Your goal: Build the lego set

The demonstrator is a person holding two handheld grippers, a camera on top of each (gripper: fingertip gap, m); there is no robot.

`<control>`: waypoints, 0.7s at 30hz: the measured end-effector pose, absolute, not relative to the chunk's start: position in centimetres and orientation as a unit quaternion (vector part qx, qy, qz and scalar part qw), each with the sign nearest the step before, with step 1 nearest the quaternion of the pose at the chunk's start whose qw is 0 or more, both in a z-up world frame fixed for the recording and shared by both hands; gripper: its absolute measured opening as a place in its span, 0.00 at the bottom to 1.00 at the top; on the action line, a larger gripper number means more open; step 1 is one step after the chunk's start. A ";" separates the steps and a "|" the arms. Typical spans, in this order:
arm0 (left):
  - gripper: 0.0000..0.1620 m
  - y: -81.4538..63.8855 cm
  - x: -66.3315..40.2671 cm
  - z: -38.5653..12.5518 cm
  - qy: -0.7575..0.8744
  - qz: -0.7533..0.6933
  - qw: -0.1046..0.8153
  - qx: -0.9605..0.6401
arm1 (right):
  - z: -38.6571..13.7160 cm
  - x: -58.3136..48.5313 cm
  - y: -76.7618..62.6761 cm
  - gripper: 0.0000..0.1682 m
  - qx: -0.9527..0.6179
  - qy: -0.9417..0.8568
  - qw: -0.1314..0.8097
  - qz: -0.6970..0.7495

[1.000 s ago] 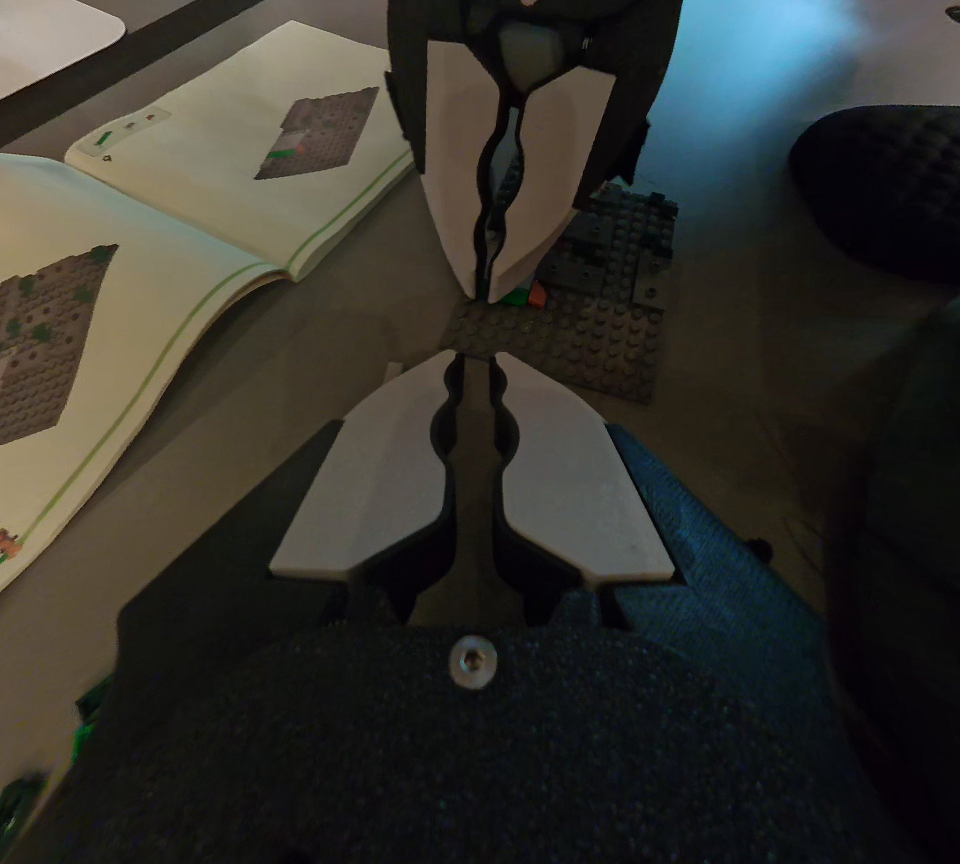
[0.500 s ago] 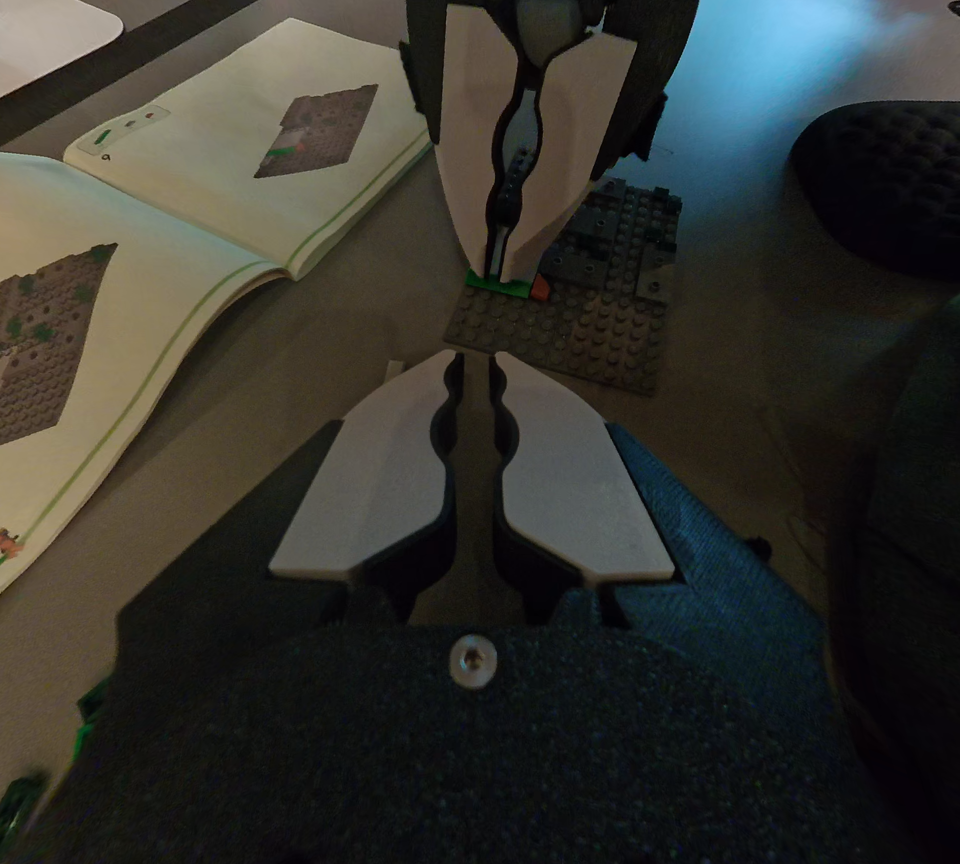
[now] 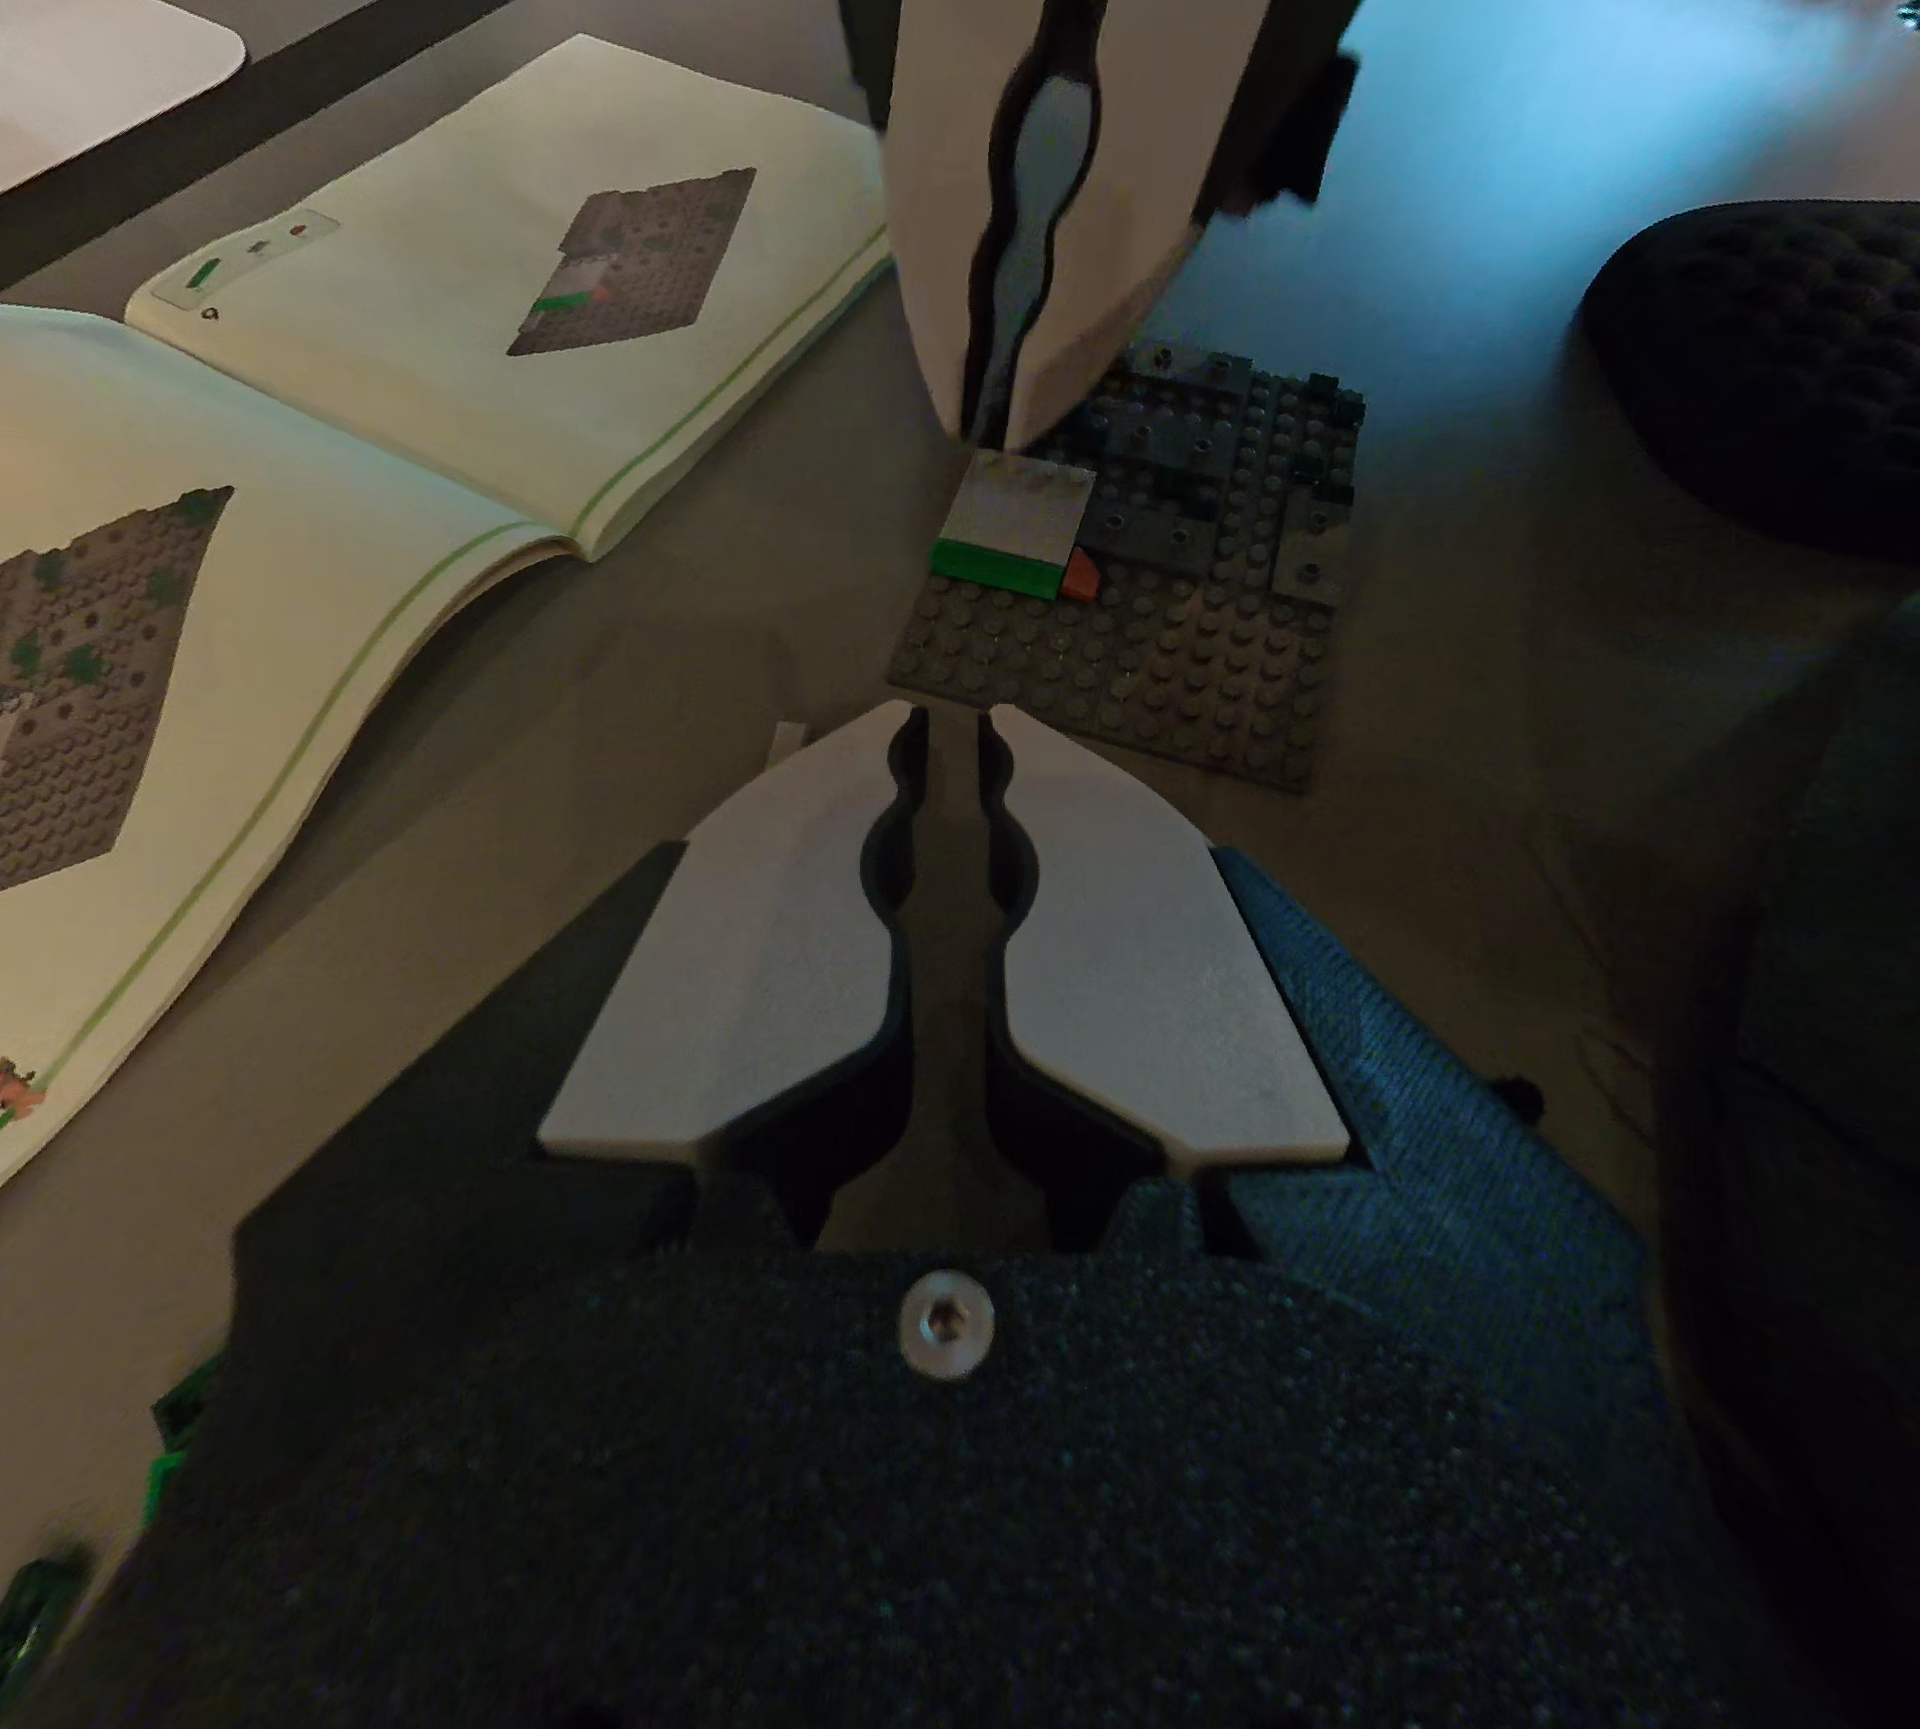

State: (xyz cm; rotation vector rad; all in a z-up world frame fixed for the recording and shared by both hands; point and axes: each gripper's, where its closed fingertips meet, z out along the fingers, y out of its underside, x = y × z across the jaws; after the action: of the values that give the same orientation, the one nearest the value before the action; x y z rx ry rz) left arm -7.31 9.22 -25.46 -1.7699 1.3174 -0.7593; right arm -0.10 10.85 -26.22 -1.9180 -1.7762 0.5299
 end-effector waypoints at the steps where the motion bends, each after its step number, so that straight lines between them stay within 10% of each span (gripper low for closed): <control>1: 0.05 9.2 -7.3 -25.4 0.519 -0.299 0.394 -0.697 | -26.1 0.5 10.9 0.05 -0.705 -0.640 0.236 0.193; 21: 0.06 8.9 -6.2 -25.2 0.527 -0.265 0.402 -0.700 | -28.3 5.1 10.7 0.10 -0.701 -0.611 0.272 0.247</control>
State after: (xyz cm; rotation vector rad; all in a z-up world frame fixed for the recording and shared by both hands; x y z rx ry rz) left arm -6.15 8.94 -25.23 -1.7688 1.3322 -0.6707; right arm 5.09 10.72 -28.32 -1.8878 -1.6436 0.6649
